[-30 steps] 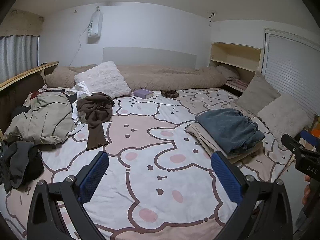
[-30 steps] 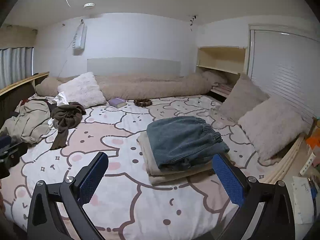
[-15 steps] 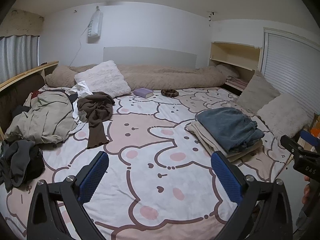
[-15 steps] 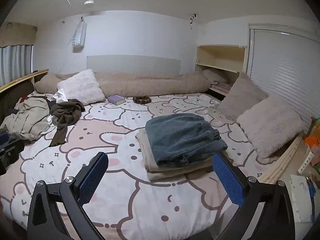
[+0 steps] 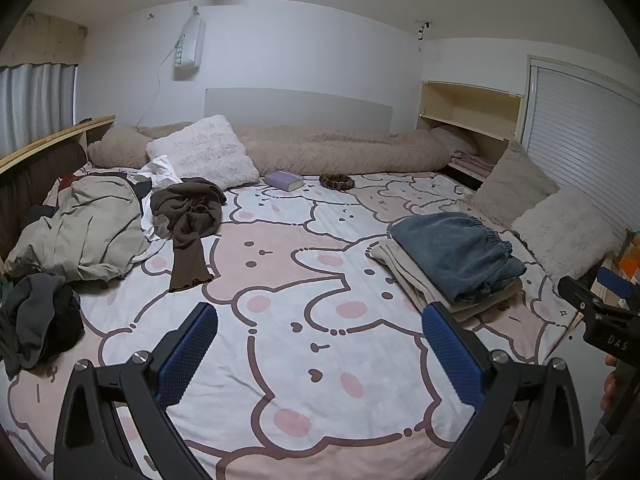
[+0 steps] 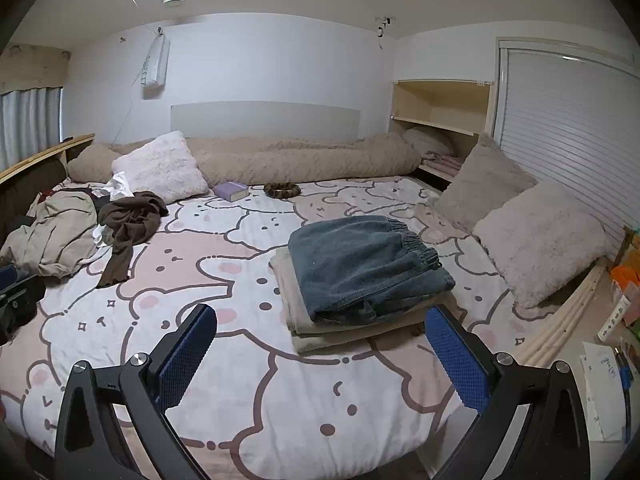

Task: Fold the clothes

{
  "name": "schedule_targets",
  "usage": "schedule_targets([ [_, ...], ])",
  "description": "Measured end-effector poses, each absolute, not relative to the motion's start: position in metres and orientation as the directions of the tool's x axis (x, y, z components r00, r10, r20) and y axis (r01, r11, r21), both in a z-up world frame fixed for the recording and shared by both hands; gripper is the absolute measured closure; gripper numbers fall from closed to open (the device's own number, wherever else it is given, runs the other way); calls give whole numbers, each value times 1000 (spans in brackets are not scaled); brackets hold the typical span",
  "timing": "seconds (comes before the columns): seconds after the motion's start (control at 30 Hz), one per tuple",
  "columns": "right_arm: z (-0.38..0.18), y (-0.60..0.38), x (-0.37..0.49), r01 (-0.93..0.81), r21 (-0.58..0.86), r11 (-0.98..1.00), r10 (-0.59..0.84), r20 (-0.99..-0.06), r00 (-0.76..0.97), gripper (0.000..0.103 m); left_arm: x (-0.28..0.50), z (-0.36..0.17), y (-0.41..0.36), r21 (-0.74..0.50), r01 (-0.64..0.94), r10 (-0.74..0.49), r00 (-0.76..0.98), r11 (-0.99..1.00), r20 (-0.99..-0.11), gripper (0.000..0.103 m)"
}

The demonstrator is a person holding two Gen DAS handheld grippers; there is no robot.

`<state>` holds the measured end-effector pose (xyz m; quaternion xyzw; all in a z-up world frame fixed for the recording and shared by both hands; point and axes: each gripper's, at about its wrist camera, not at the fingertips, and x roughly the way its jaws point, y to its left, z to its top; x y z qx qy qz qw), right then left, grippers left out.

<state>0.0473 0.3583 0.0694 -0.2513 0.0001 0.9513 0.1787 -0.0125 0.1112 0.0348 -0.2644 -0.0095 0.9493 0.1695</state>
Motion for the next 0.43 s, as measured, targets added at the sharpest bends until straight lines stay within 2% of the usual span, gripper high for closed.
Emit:
schedule_targets([
  [0.43,66,361,45,-347,-103,-932,351,-493,-796,0,-13,31,113,-104,-325,331,-794,-940,-510,0],
])
